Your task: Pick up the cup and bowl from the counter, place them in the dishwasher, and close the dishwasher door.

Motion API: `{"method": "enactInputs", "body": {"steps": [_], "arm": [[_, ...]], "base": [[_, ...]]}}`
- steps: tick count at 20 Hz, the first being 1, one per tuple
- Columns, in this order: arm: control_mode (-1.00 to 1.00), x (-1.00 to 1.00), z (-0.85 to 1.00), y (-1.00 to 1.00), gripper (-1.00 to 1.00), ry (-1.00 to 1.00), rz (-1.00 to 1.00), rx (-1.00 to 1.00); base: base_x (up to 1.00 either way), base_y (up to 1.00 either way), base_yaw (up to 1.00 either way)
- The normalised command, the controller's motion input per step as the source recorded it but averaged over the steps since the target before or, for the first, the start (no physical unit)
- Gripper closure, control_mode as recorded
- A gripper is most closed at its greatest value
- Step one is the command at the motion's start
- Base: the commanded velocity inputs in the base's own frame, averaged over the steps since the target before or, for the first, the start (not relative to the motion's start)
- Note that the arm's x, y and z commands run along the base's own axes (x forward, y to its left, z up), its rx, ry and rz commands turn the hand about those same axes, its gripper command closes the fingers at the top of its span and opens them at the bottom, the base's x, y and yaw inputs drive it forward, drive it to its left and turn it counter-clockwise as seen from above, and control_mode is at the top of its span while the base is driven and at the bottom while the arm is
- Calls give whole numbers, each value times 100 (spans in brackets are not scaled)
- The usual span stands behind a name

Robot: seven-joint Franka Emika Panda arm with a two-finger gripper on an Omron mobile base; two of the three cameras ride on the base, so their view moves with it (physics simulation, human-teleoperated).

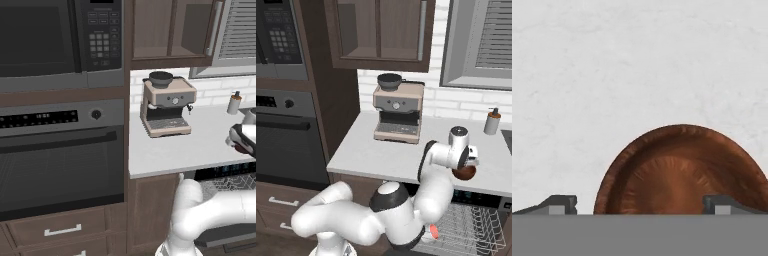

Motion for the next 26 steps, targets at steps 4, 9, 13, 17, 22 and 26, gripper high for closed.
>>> {"method": "enactInputs", "body": {"steps": [4,9,13,17,22,26], "arm": [[-100,-38,-33,-1,100,0,0,-1],[-100,-31,-30,0,100,0,0,0],[-100,-32,-6,1,100,-6,0,0],[-100,-13,0,2,100,-8,0,0],[-100,-41,4,-1,100,-11,0,0],[-100,-100,15,0,100,-17,2,-8]], "base": [[0,0,0],[0,0,0],[0,0,0],[0,0,0],[0,0,0],[0,0,0]]}}
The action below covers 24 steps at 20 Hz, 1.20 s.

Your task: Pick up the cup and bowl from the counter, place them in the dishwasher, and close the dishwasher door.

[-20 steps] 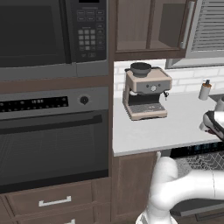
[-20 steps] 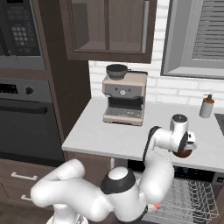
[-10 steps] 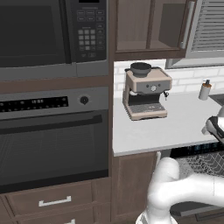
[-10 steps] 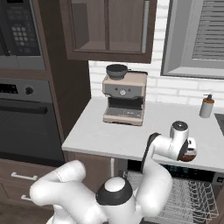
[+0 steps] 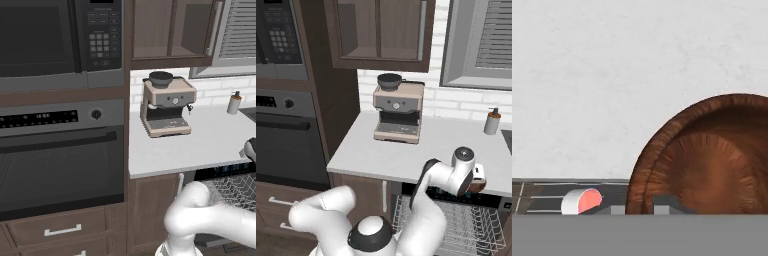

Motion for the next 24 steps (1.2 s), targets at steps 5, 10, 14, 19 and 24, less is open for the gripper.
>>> {"method": "enactInputs", "body": {"steps": [5,10,14,19,24], "arm": [[-100,-100,-21,19,100,-8,0,4],[-100,-100,-11,30,100,-10,0,12],[-100,-100,-3,18,100,-3,7,24],[-100,-100,-27,41,100,-19,20,22],[-100,-47,-31,43,100,-20,33,5]], "base": [[0,0,0],[0,0,0],[0,0,0],[0,0,0],[0,0,0]]}}
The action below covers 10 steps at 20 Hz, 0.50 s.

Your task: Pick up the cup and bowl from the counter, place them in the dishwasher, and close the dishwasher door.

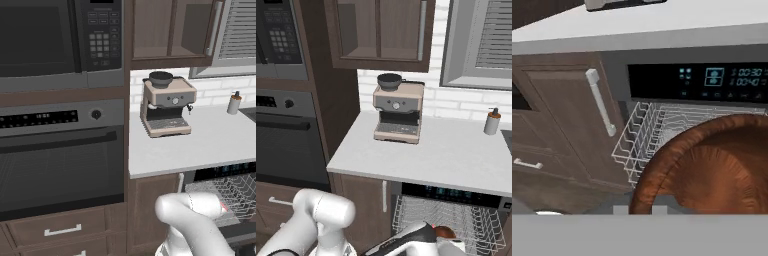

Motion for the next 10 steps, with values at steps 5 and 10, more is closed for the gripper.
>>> {"method": "enactInputs", "body": {"steps": [5,10], "arm": [[-100,-4,-20,31,100,-10,18,15],[-100,18,-18,18,100,2,8,11]], "base": [[0,0,0],[0,0,0]]}}
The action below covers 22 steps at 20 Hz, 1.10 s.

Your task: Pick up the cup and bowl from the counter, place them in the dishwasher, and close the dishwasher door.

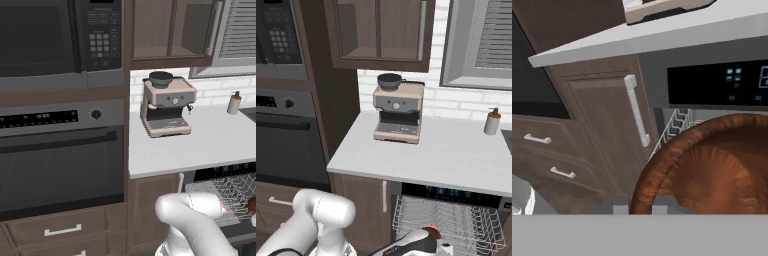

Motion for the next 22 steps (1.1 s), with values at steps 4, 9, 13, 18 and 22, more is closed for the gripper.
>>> {"method": "enactInputs", "body": {"steps": [4,9,13,18,22], "arm": [[-100,7,-26,0,100,0,4,2],[-100,15,-34,0,100,-2,0,8],[-100,25,-6,0,100,-9,4,8],[-100,17,-27,0,100,0,2,13],[-100,34,-21,0,100,1,0,6]], "base": [[0,0,0],[0,0,0],[0,0,0],[0,0,0],[0,0,0]]}}
